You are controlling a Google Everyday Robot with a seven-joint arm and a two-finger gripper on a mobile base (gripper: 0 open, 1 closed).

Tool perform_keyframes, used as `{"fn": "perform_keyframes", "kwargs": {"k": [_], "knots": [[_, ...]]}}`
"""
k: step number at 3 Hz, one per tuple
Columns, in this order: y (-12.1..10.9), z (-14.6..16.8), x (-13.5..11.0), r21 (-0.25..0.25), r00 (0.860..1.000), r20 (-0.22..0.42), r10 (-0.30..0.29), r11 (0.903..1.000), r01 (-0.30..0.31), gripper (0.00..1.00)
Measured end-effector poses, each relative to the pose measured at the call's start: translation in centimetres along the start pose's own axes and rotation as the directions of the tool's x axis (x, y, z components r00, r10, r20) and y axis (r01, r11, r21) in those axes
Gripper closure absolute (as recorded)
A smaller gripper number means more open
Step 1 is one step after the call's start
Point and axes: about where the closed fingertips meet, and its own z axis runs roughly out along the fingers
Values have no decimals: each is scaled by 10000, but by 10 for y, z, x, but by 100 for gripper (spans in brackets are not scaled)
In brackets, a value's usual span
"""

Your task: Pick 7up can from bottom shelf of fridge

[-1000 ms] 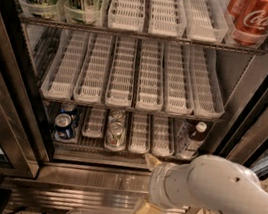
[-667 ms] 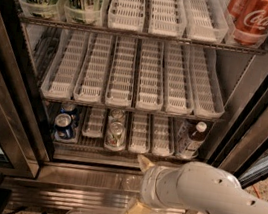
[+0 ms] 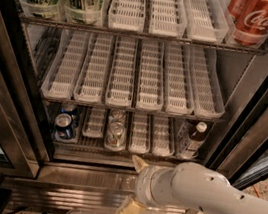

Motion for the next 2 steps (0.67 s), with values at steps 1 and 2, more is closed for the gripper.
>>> {"fn": "perform_keyframes", "kwargs": {"k": [1,2], "knots": [[-2,8,1,589,9987,304,407,9974,-425,0],[-1,24,0,1487,9893,1085,978,9824,-1135,0]]}}
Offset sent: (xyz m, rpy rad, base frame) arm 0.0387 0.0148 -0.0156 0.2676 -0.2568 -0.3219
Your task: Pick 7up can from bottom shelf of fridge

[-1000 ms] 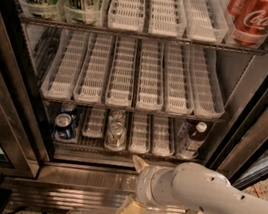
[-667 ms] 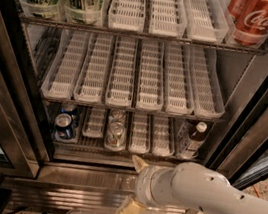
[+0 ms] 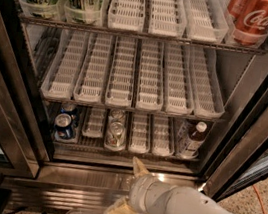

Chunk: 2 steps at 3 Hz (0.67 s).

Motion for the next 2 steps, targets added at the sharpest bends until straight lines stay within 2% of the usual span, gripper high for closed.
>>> {"fn": "perform_keyframes", "kwargs": {"k": [1,2], "knots": [[5,20,-3,759,9960,674,578,9951,-629,0],[-12,33,-9,1848,9865,1437,782,9772,-1043,0]]}}
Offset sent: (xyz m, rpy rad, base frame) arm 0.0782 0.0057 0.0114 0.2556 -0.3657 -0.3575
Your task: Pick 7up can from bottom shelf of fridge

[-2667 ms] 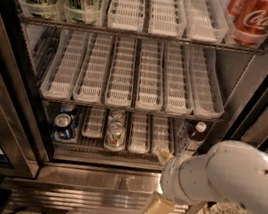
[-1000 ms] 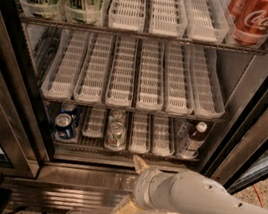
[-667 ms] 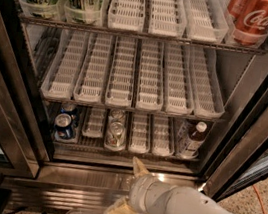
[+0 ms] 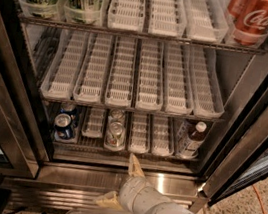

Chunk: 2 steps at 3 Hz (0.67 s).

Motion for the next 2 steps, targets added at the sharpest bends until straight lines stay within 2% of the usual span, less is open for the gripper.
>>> {"fn": "perform_keyframes", "kwargs": {"k": [1,2], "knots": [[-14,17,-13,1087,9968,764,241,9935,-324,0],[-37,22,-22,2287,9905,1333,335,9714,-636,0]]}}
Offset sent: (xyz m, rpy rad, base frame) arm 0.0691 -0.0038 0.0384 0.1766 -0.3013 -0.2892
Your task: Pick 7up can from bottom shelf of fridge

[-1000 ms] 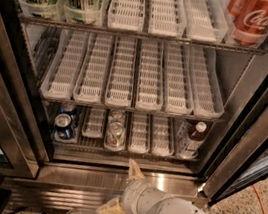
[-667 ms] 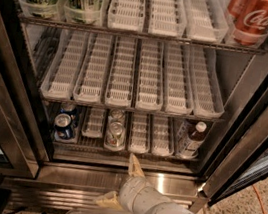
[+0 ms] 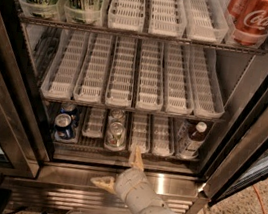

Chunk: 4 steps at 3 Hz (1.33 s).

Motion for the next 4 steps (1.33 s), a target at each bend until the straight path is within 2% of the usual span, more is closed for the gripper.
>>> {"fn": "perform_keyframes", "kwargs": {"k": [1,2,3,4], "knots": [[-10,0,-1,396,10000,64,25,9992,-27,0],[-10,1,-1,403,10000,75,37,9992,-40,0],[-8,6,-7,845,9979,613,185,9961,-237,0],[-7,16,-11,1468,9883,1381,642,9855,-846,0]]}}
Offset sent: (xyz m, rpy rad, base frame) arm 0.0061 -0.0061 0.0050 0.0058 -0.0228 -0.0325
